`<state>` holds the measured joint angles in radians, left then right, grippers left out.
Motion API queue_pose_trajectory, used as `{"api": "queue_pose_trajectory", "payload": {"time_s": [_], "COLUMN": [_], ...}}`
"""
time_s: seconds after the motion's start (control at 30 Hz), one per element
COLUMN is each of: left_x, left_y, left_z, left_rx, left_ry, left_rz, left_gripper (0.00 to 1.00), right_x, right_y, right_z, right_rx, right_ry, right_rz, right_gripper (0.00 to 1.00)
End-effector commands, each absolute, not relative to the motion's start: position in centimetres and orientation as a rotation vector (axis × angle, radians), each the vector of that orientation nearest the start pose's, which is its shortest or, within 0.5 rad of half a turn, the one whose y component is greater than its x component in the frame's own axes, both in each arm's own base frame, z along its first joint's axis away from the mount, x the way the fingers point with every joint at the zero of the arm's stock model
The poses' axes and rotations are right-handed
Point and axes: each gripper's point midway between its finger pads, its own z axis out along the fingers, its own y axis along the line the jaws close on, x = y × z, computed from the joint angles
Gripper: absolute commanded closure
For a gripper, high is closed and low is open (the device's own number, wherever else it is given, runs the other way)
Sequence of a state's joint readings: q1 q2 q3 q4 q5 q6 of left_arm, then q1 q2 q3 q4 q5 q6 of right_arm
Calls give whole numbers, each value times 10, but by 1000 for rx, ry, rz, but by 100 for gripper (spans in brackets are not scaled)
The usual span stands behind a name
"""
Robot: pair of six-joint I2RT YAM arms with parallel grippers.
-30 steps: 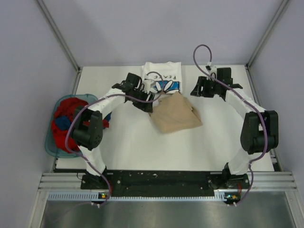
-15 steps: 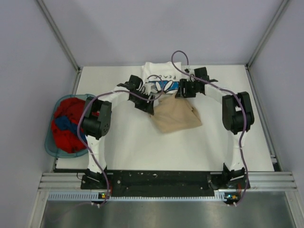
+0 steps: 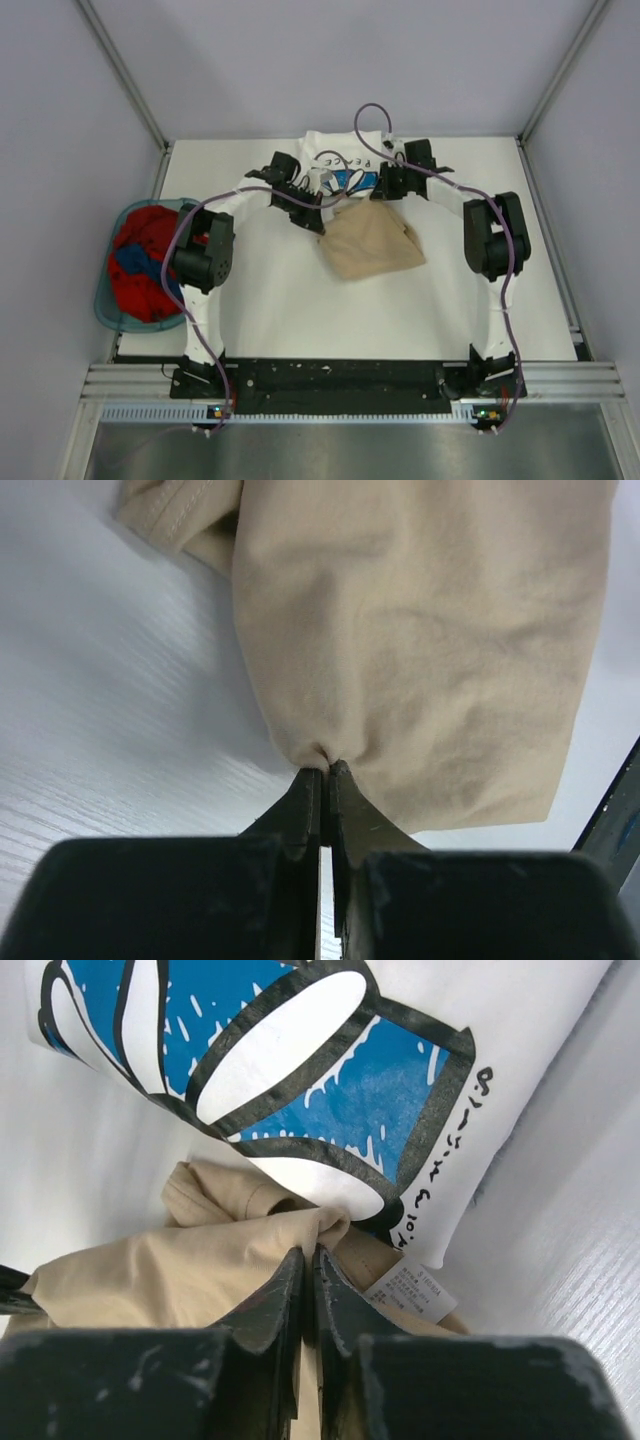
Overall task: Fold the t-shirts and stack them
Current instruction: Fold the long partially folded tshirt into a neat square
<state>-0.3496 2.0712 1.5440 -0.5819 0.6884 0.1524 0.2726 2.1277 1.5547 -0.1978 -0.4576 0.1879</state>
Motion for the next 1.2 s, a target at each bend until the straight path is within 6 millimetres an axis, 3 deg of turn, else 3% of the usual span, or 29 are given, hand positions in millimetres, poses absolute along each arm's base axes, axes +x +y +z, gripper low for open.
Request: {"api": "queue_pose_trajectory", "payload": {"time_s": [0.0,0.1,0.27,0.47,0.63,0.73,0.9,0.97,1.03,1.17], "left_x": [390,385,374,362,339,312,257,231,208,157], "left_y": [-263,-263,-265,-265,-264,-264,-250,-246,-244,-245], "left_z": [95,111,138,151,165,172,171,169,165,148], "left_rx": [926,976,1057,1091,1179,1292,1485,1565,1671,1892], "left_ry": [2332,2275,2175,2142,2068,1995,1887,1831,1769,1689], "left_rz": [-1039,-1057,-1089,-1114,-1125,-1170,-1265,-1322,-1344,-1399], "left_gripper": [100,100,100,100,100,100,100,100,100,97], "right_x": [502,488,438,387,354,307,200,167,132,92], "right_y": [240,240,236,228,224,231,244,242,236,229], "right_z": [99,127,166,156,166,174,160,152,132,121], "right_rx": [-424,-467,-546,-641,-669,-748,-849,-781,-671,-527], "right_ry": [2206,2148,2051,2088,2072,2061,2131,2191,2307,2357], "right_rz": [802,814,838,865,890,983,1198,1263,1330,1426], "right_gripper": [99,100,100,99,99,100,100,100,100,100]}}
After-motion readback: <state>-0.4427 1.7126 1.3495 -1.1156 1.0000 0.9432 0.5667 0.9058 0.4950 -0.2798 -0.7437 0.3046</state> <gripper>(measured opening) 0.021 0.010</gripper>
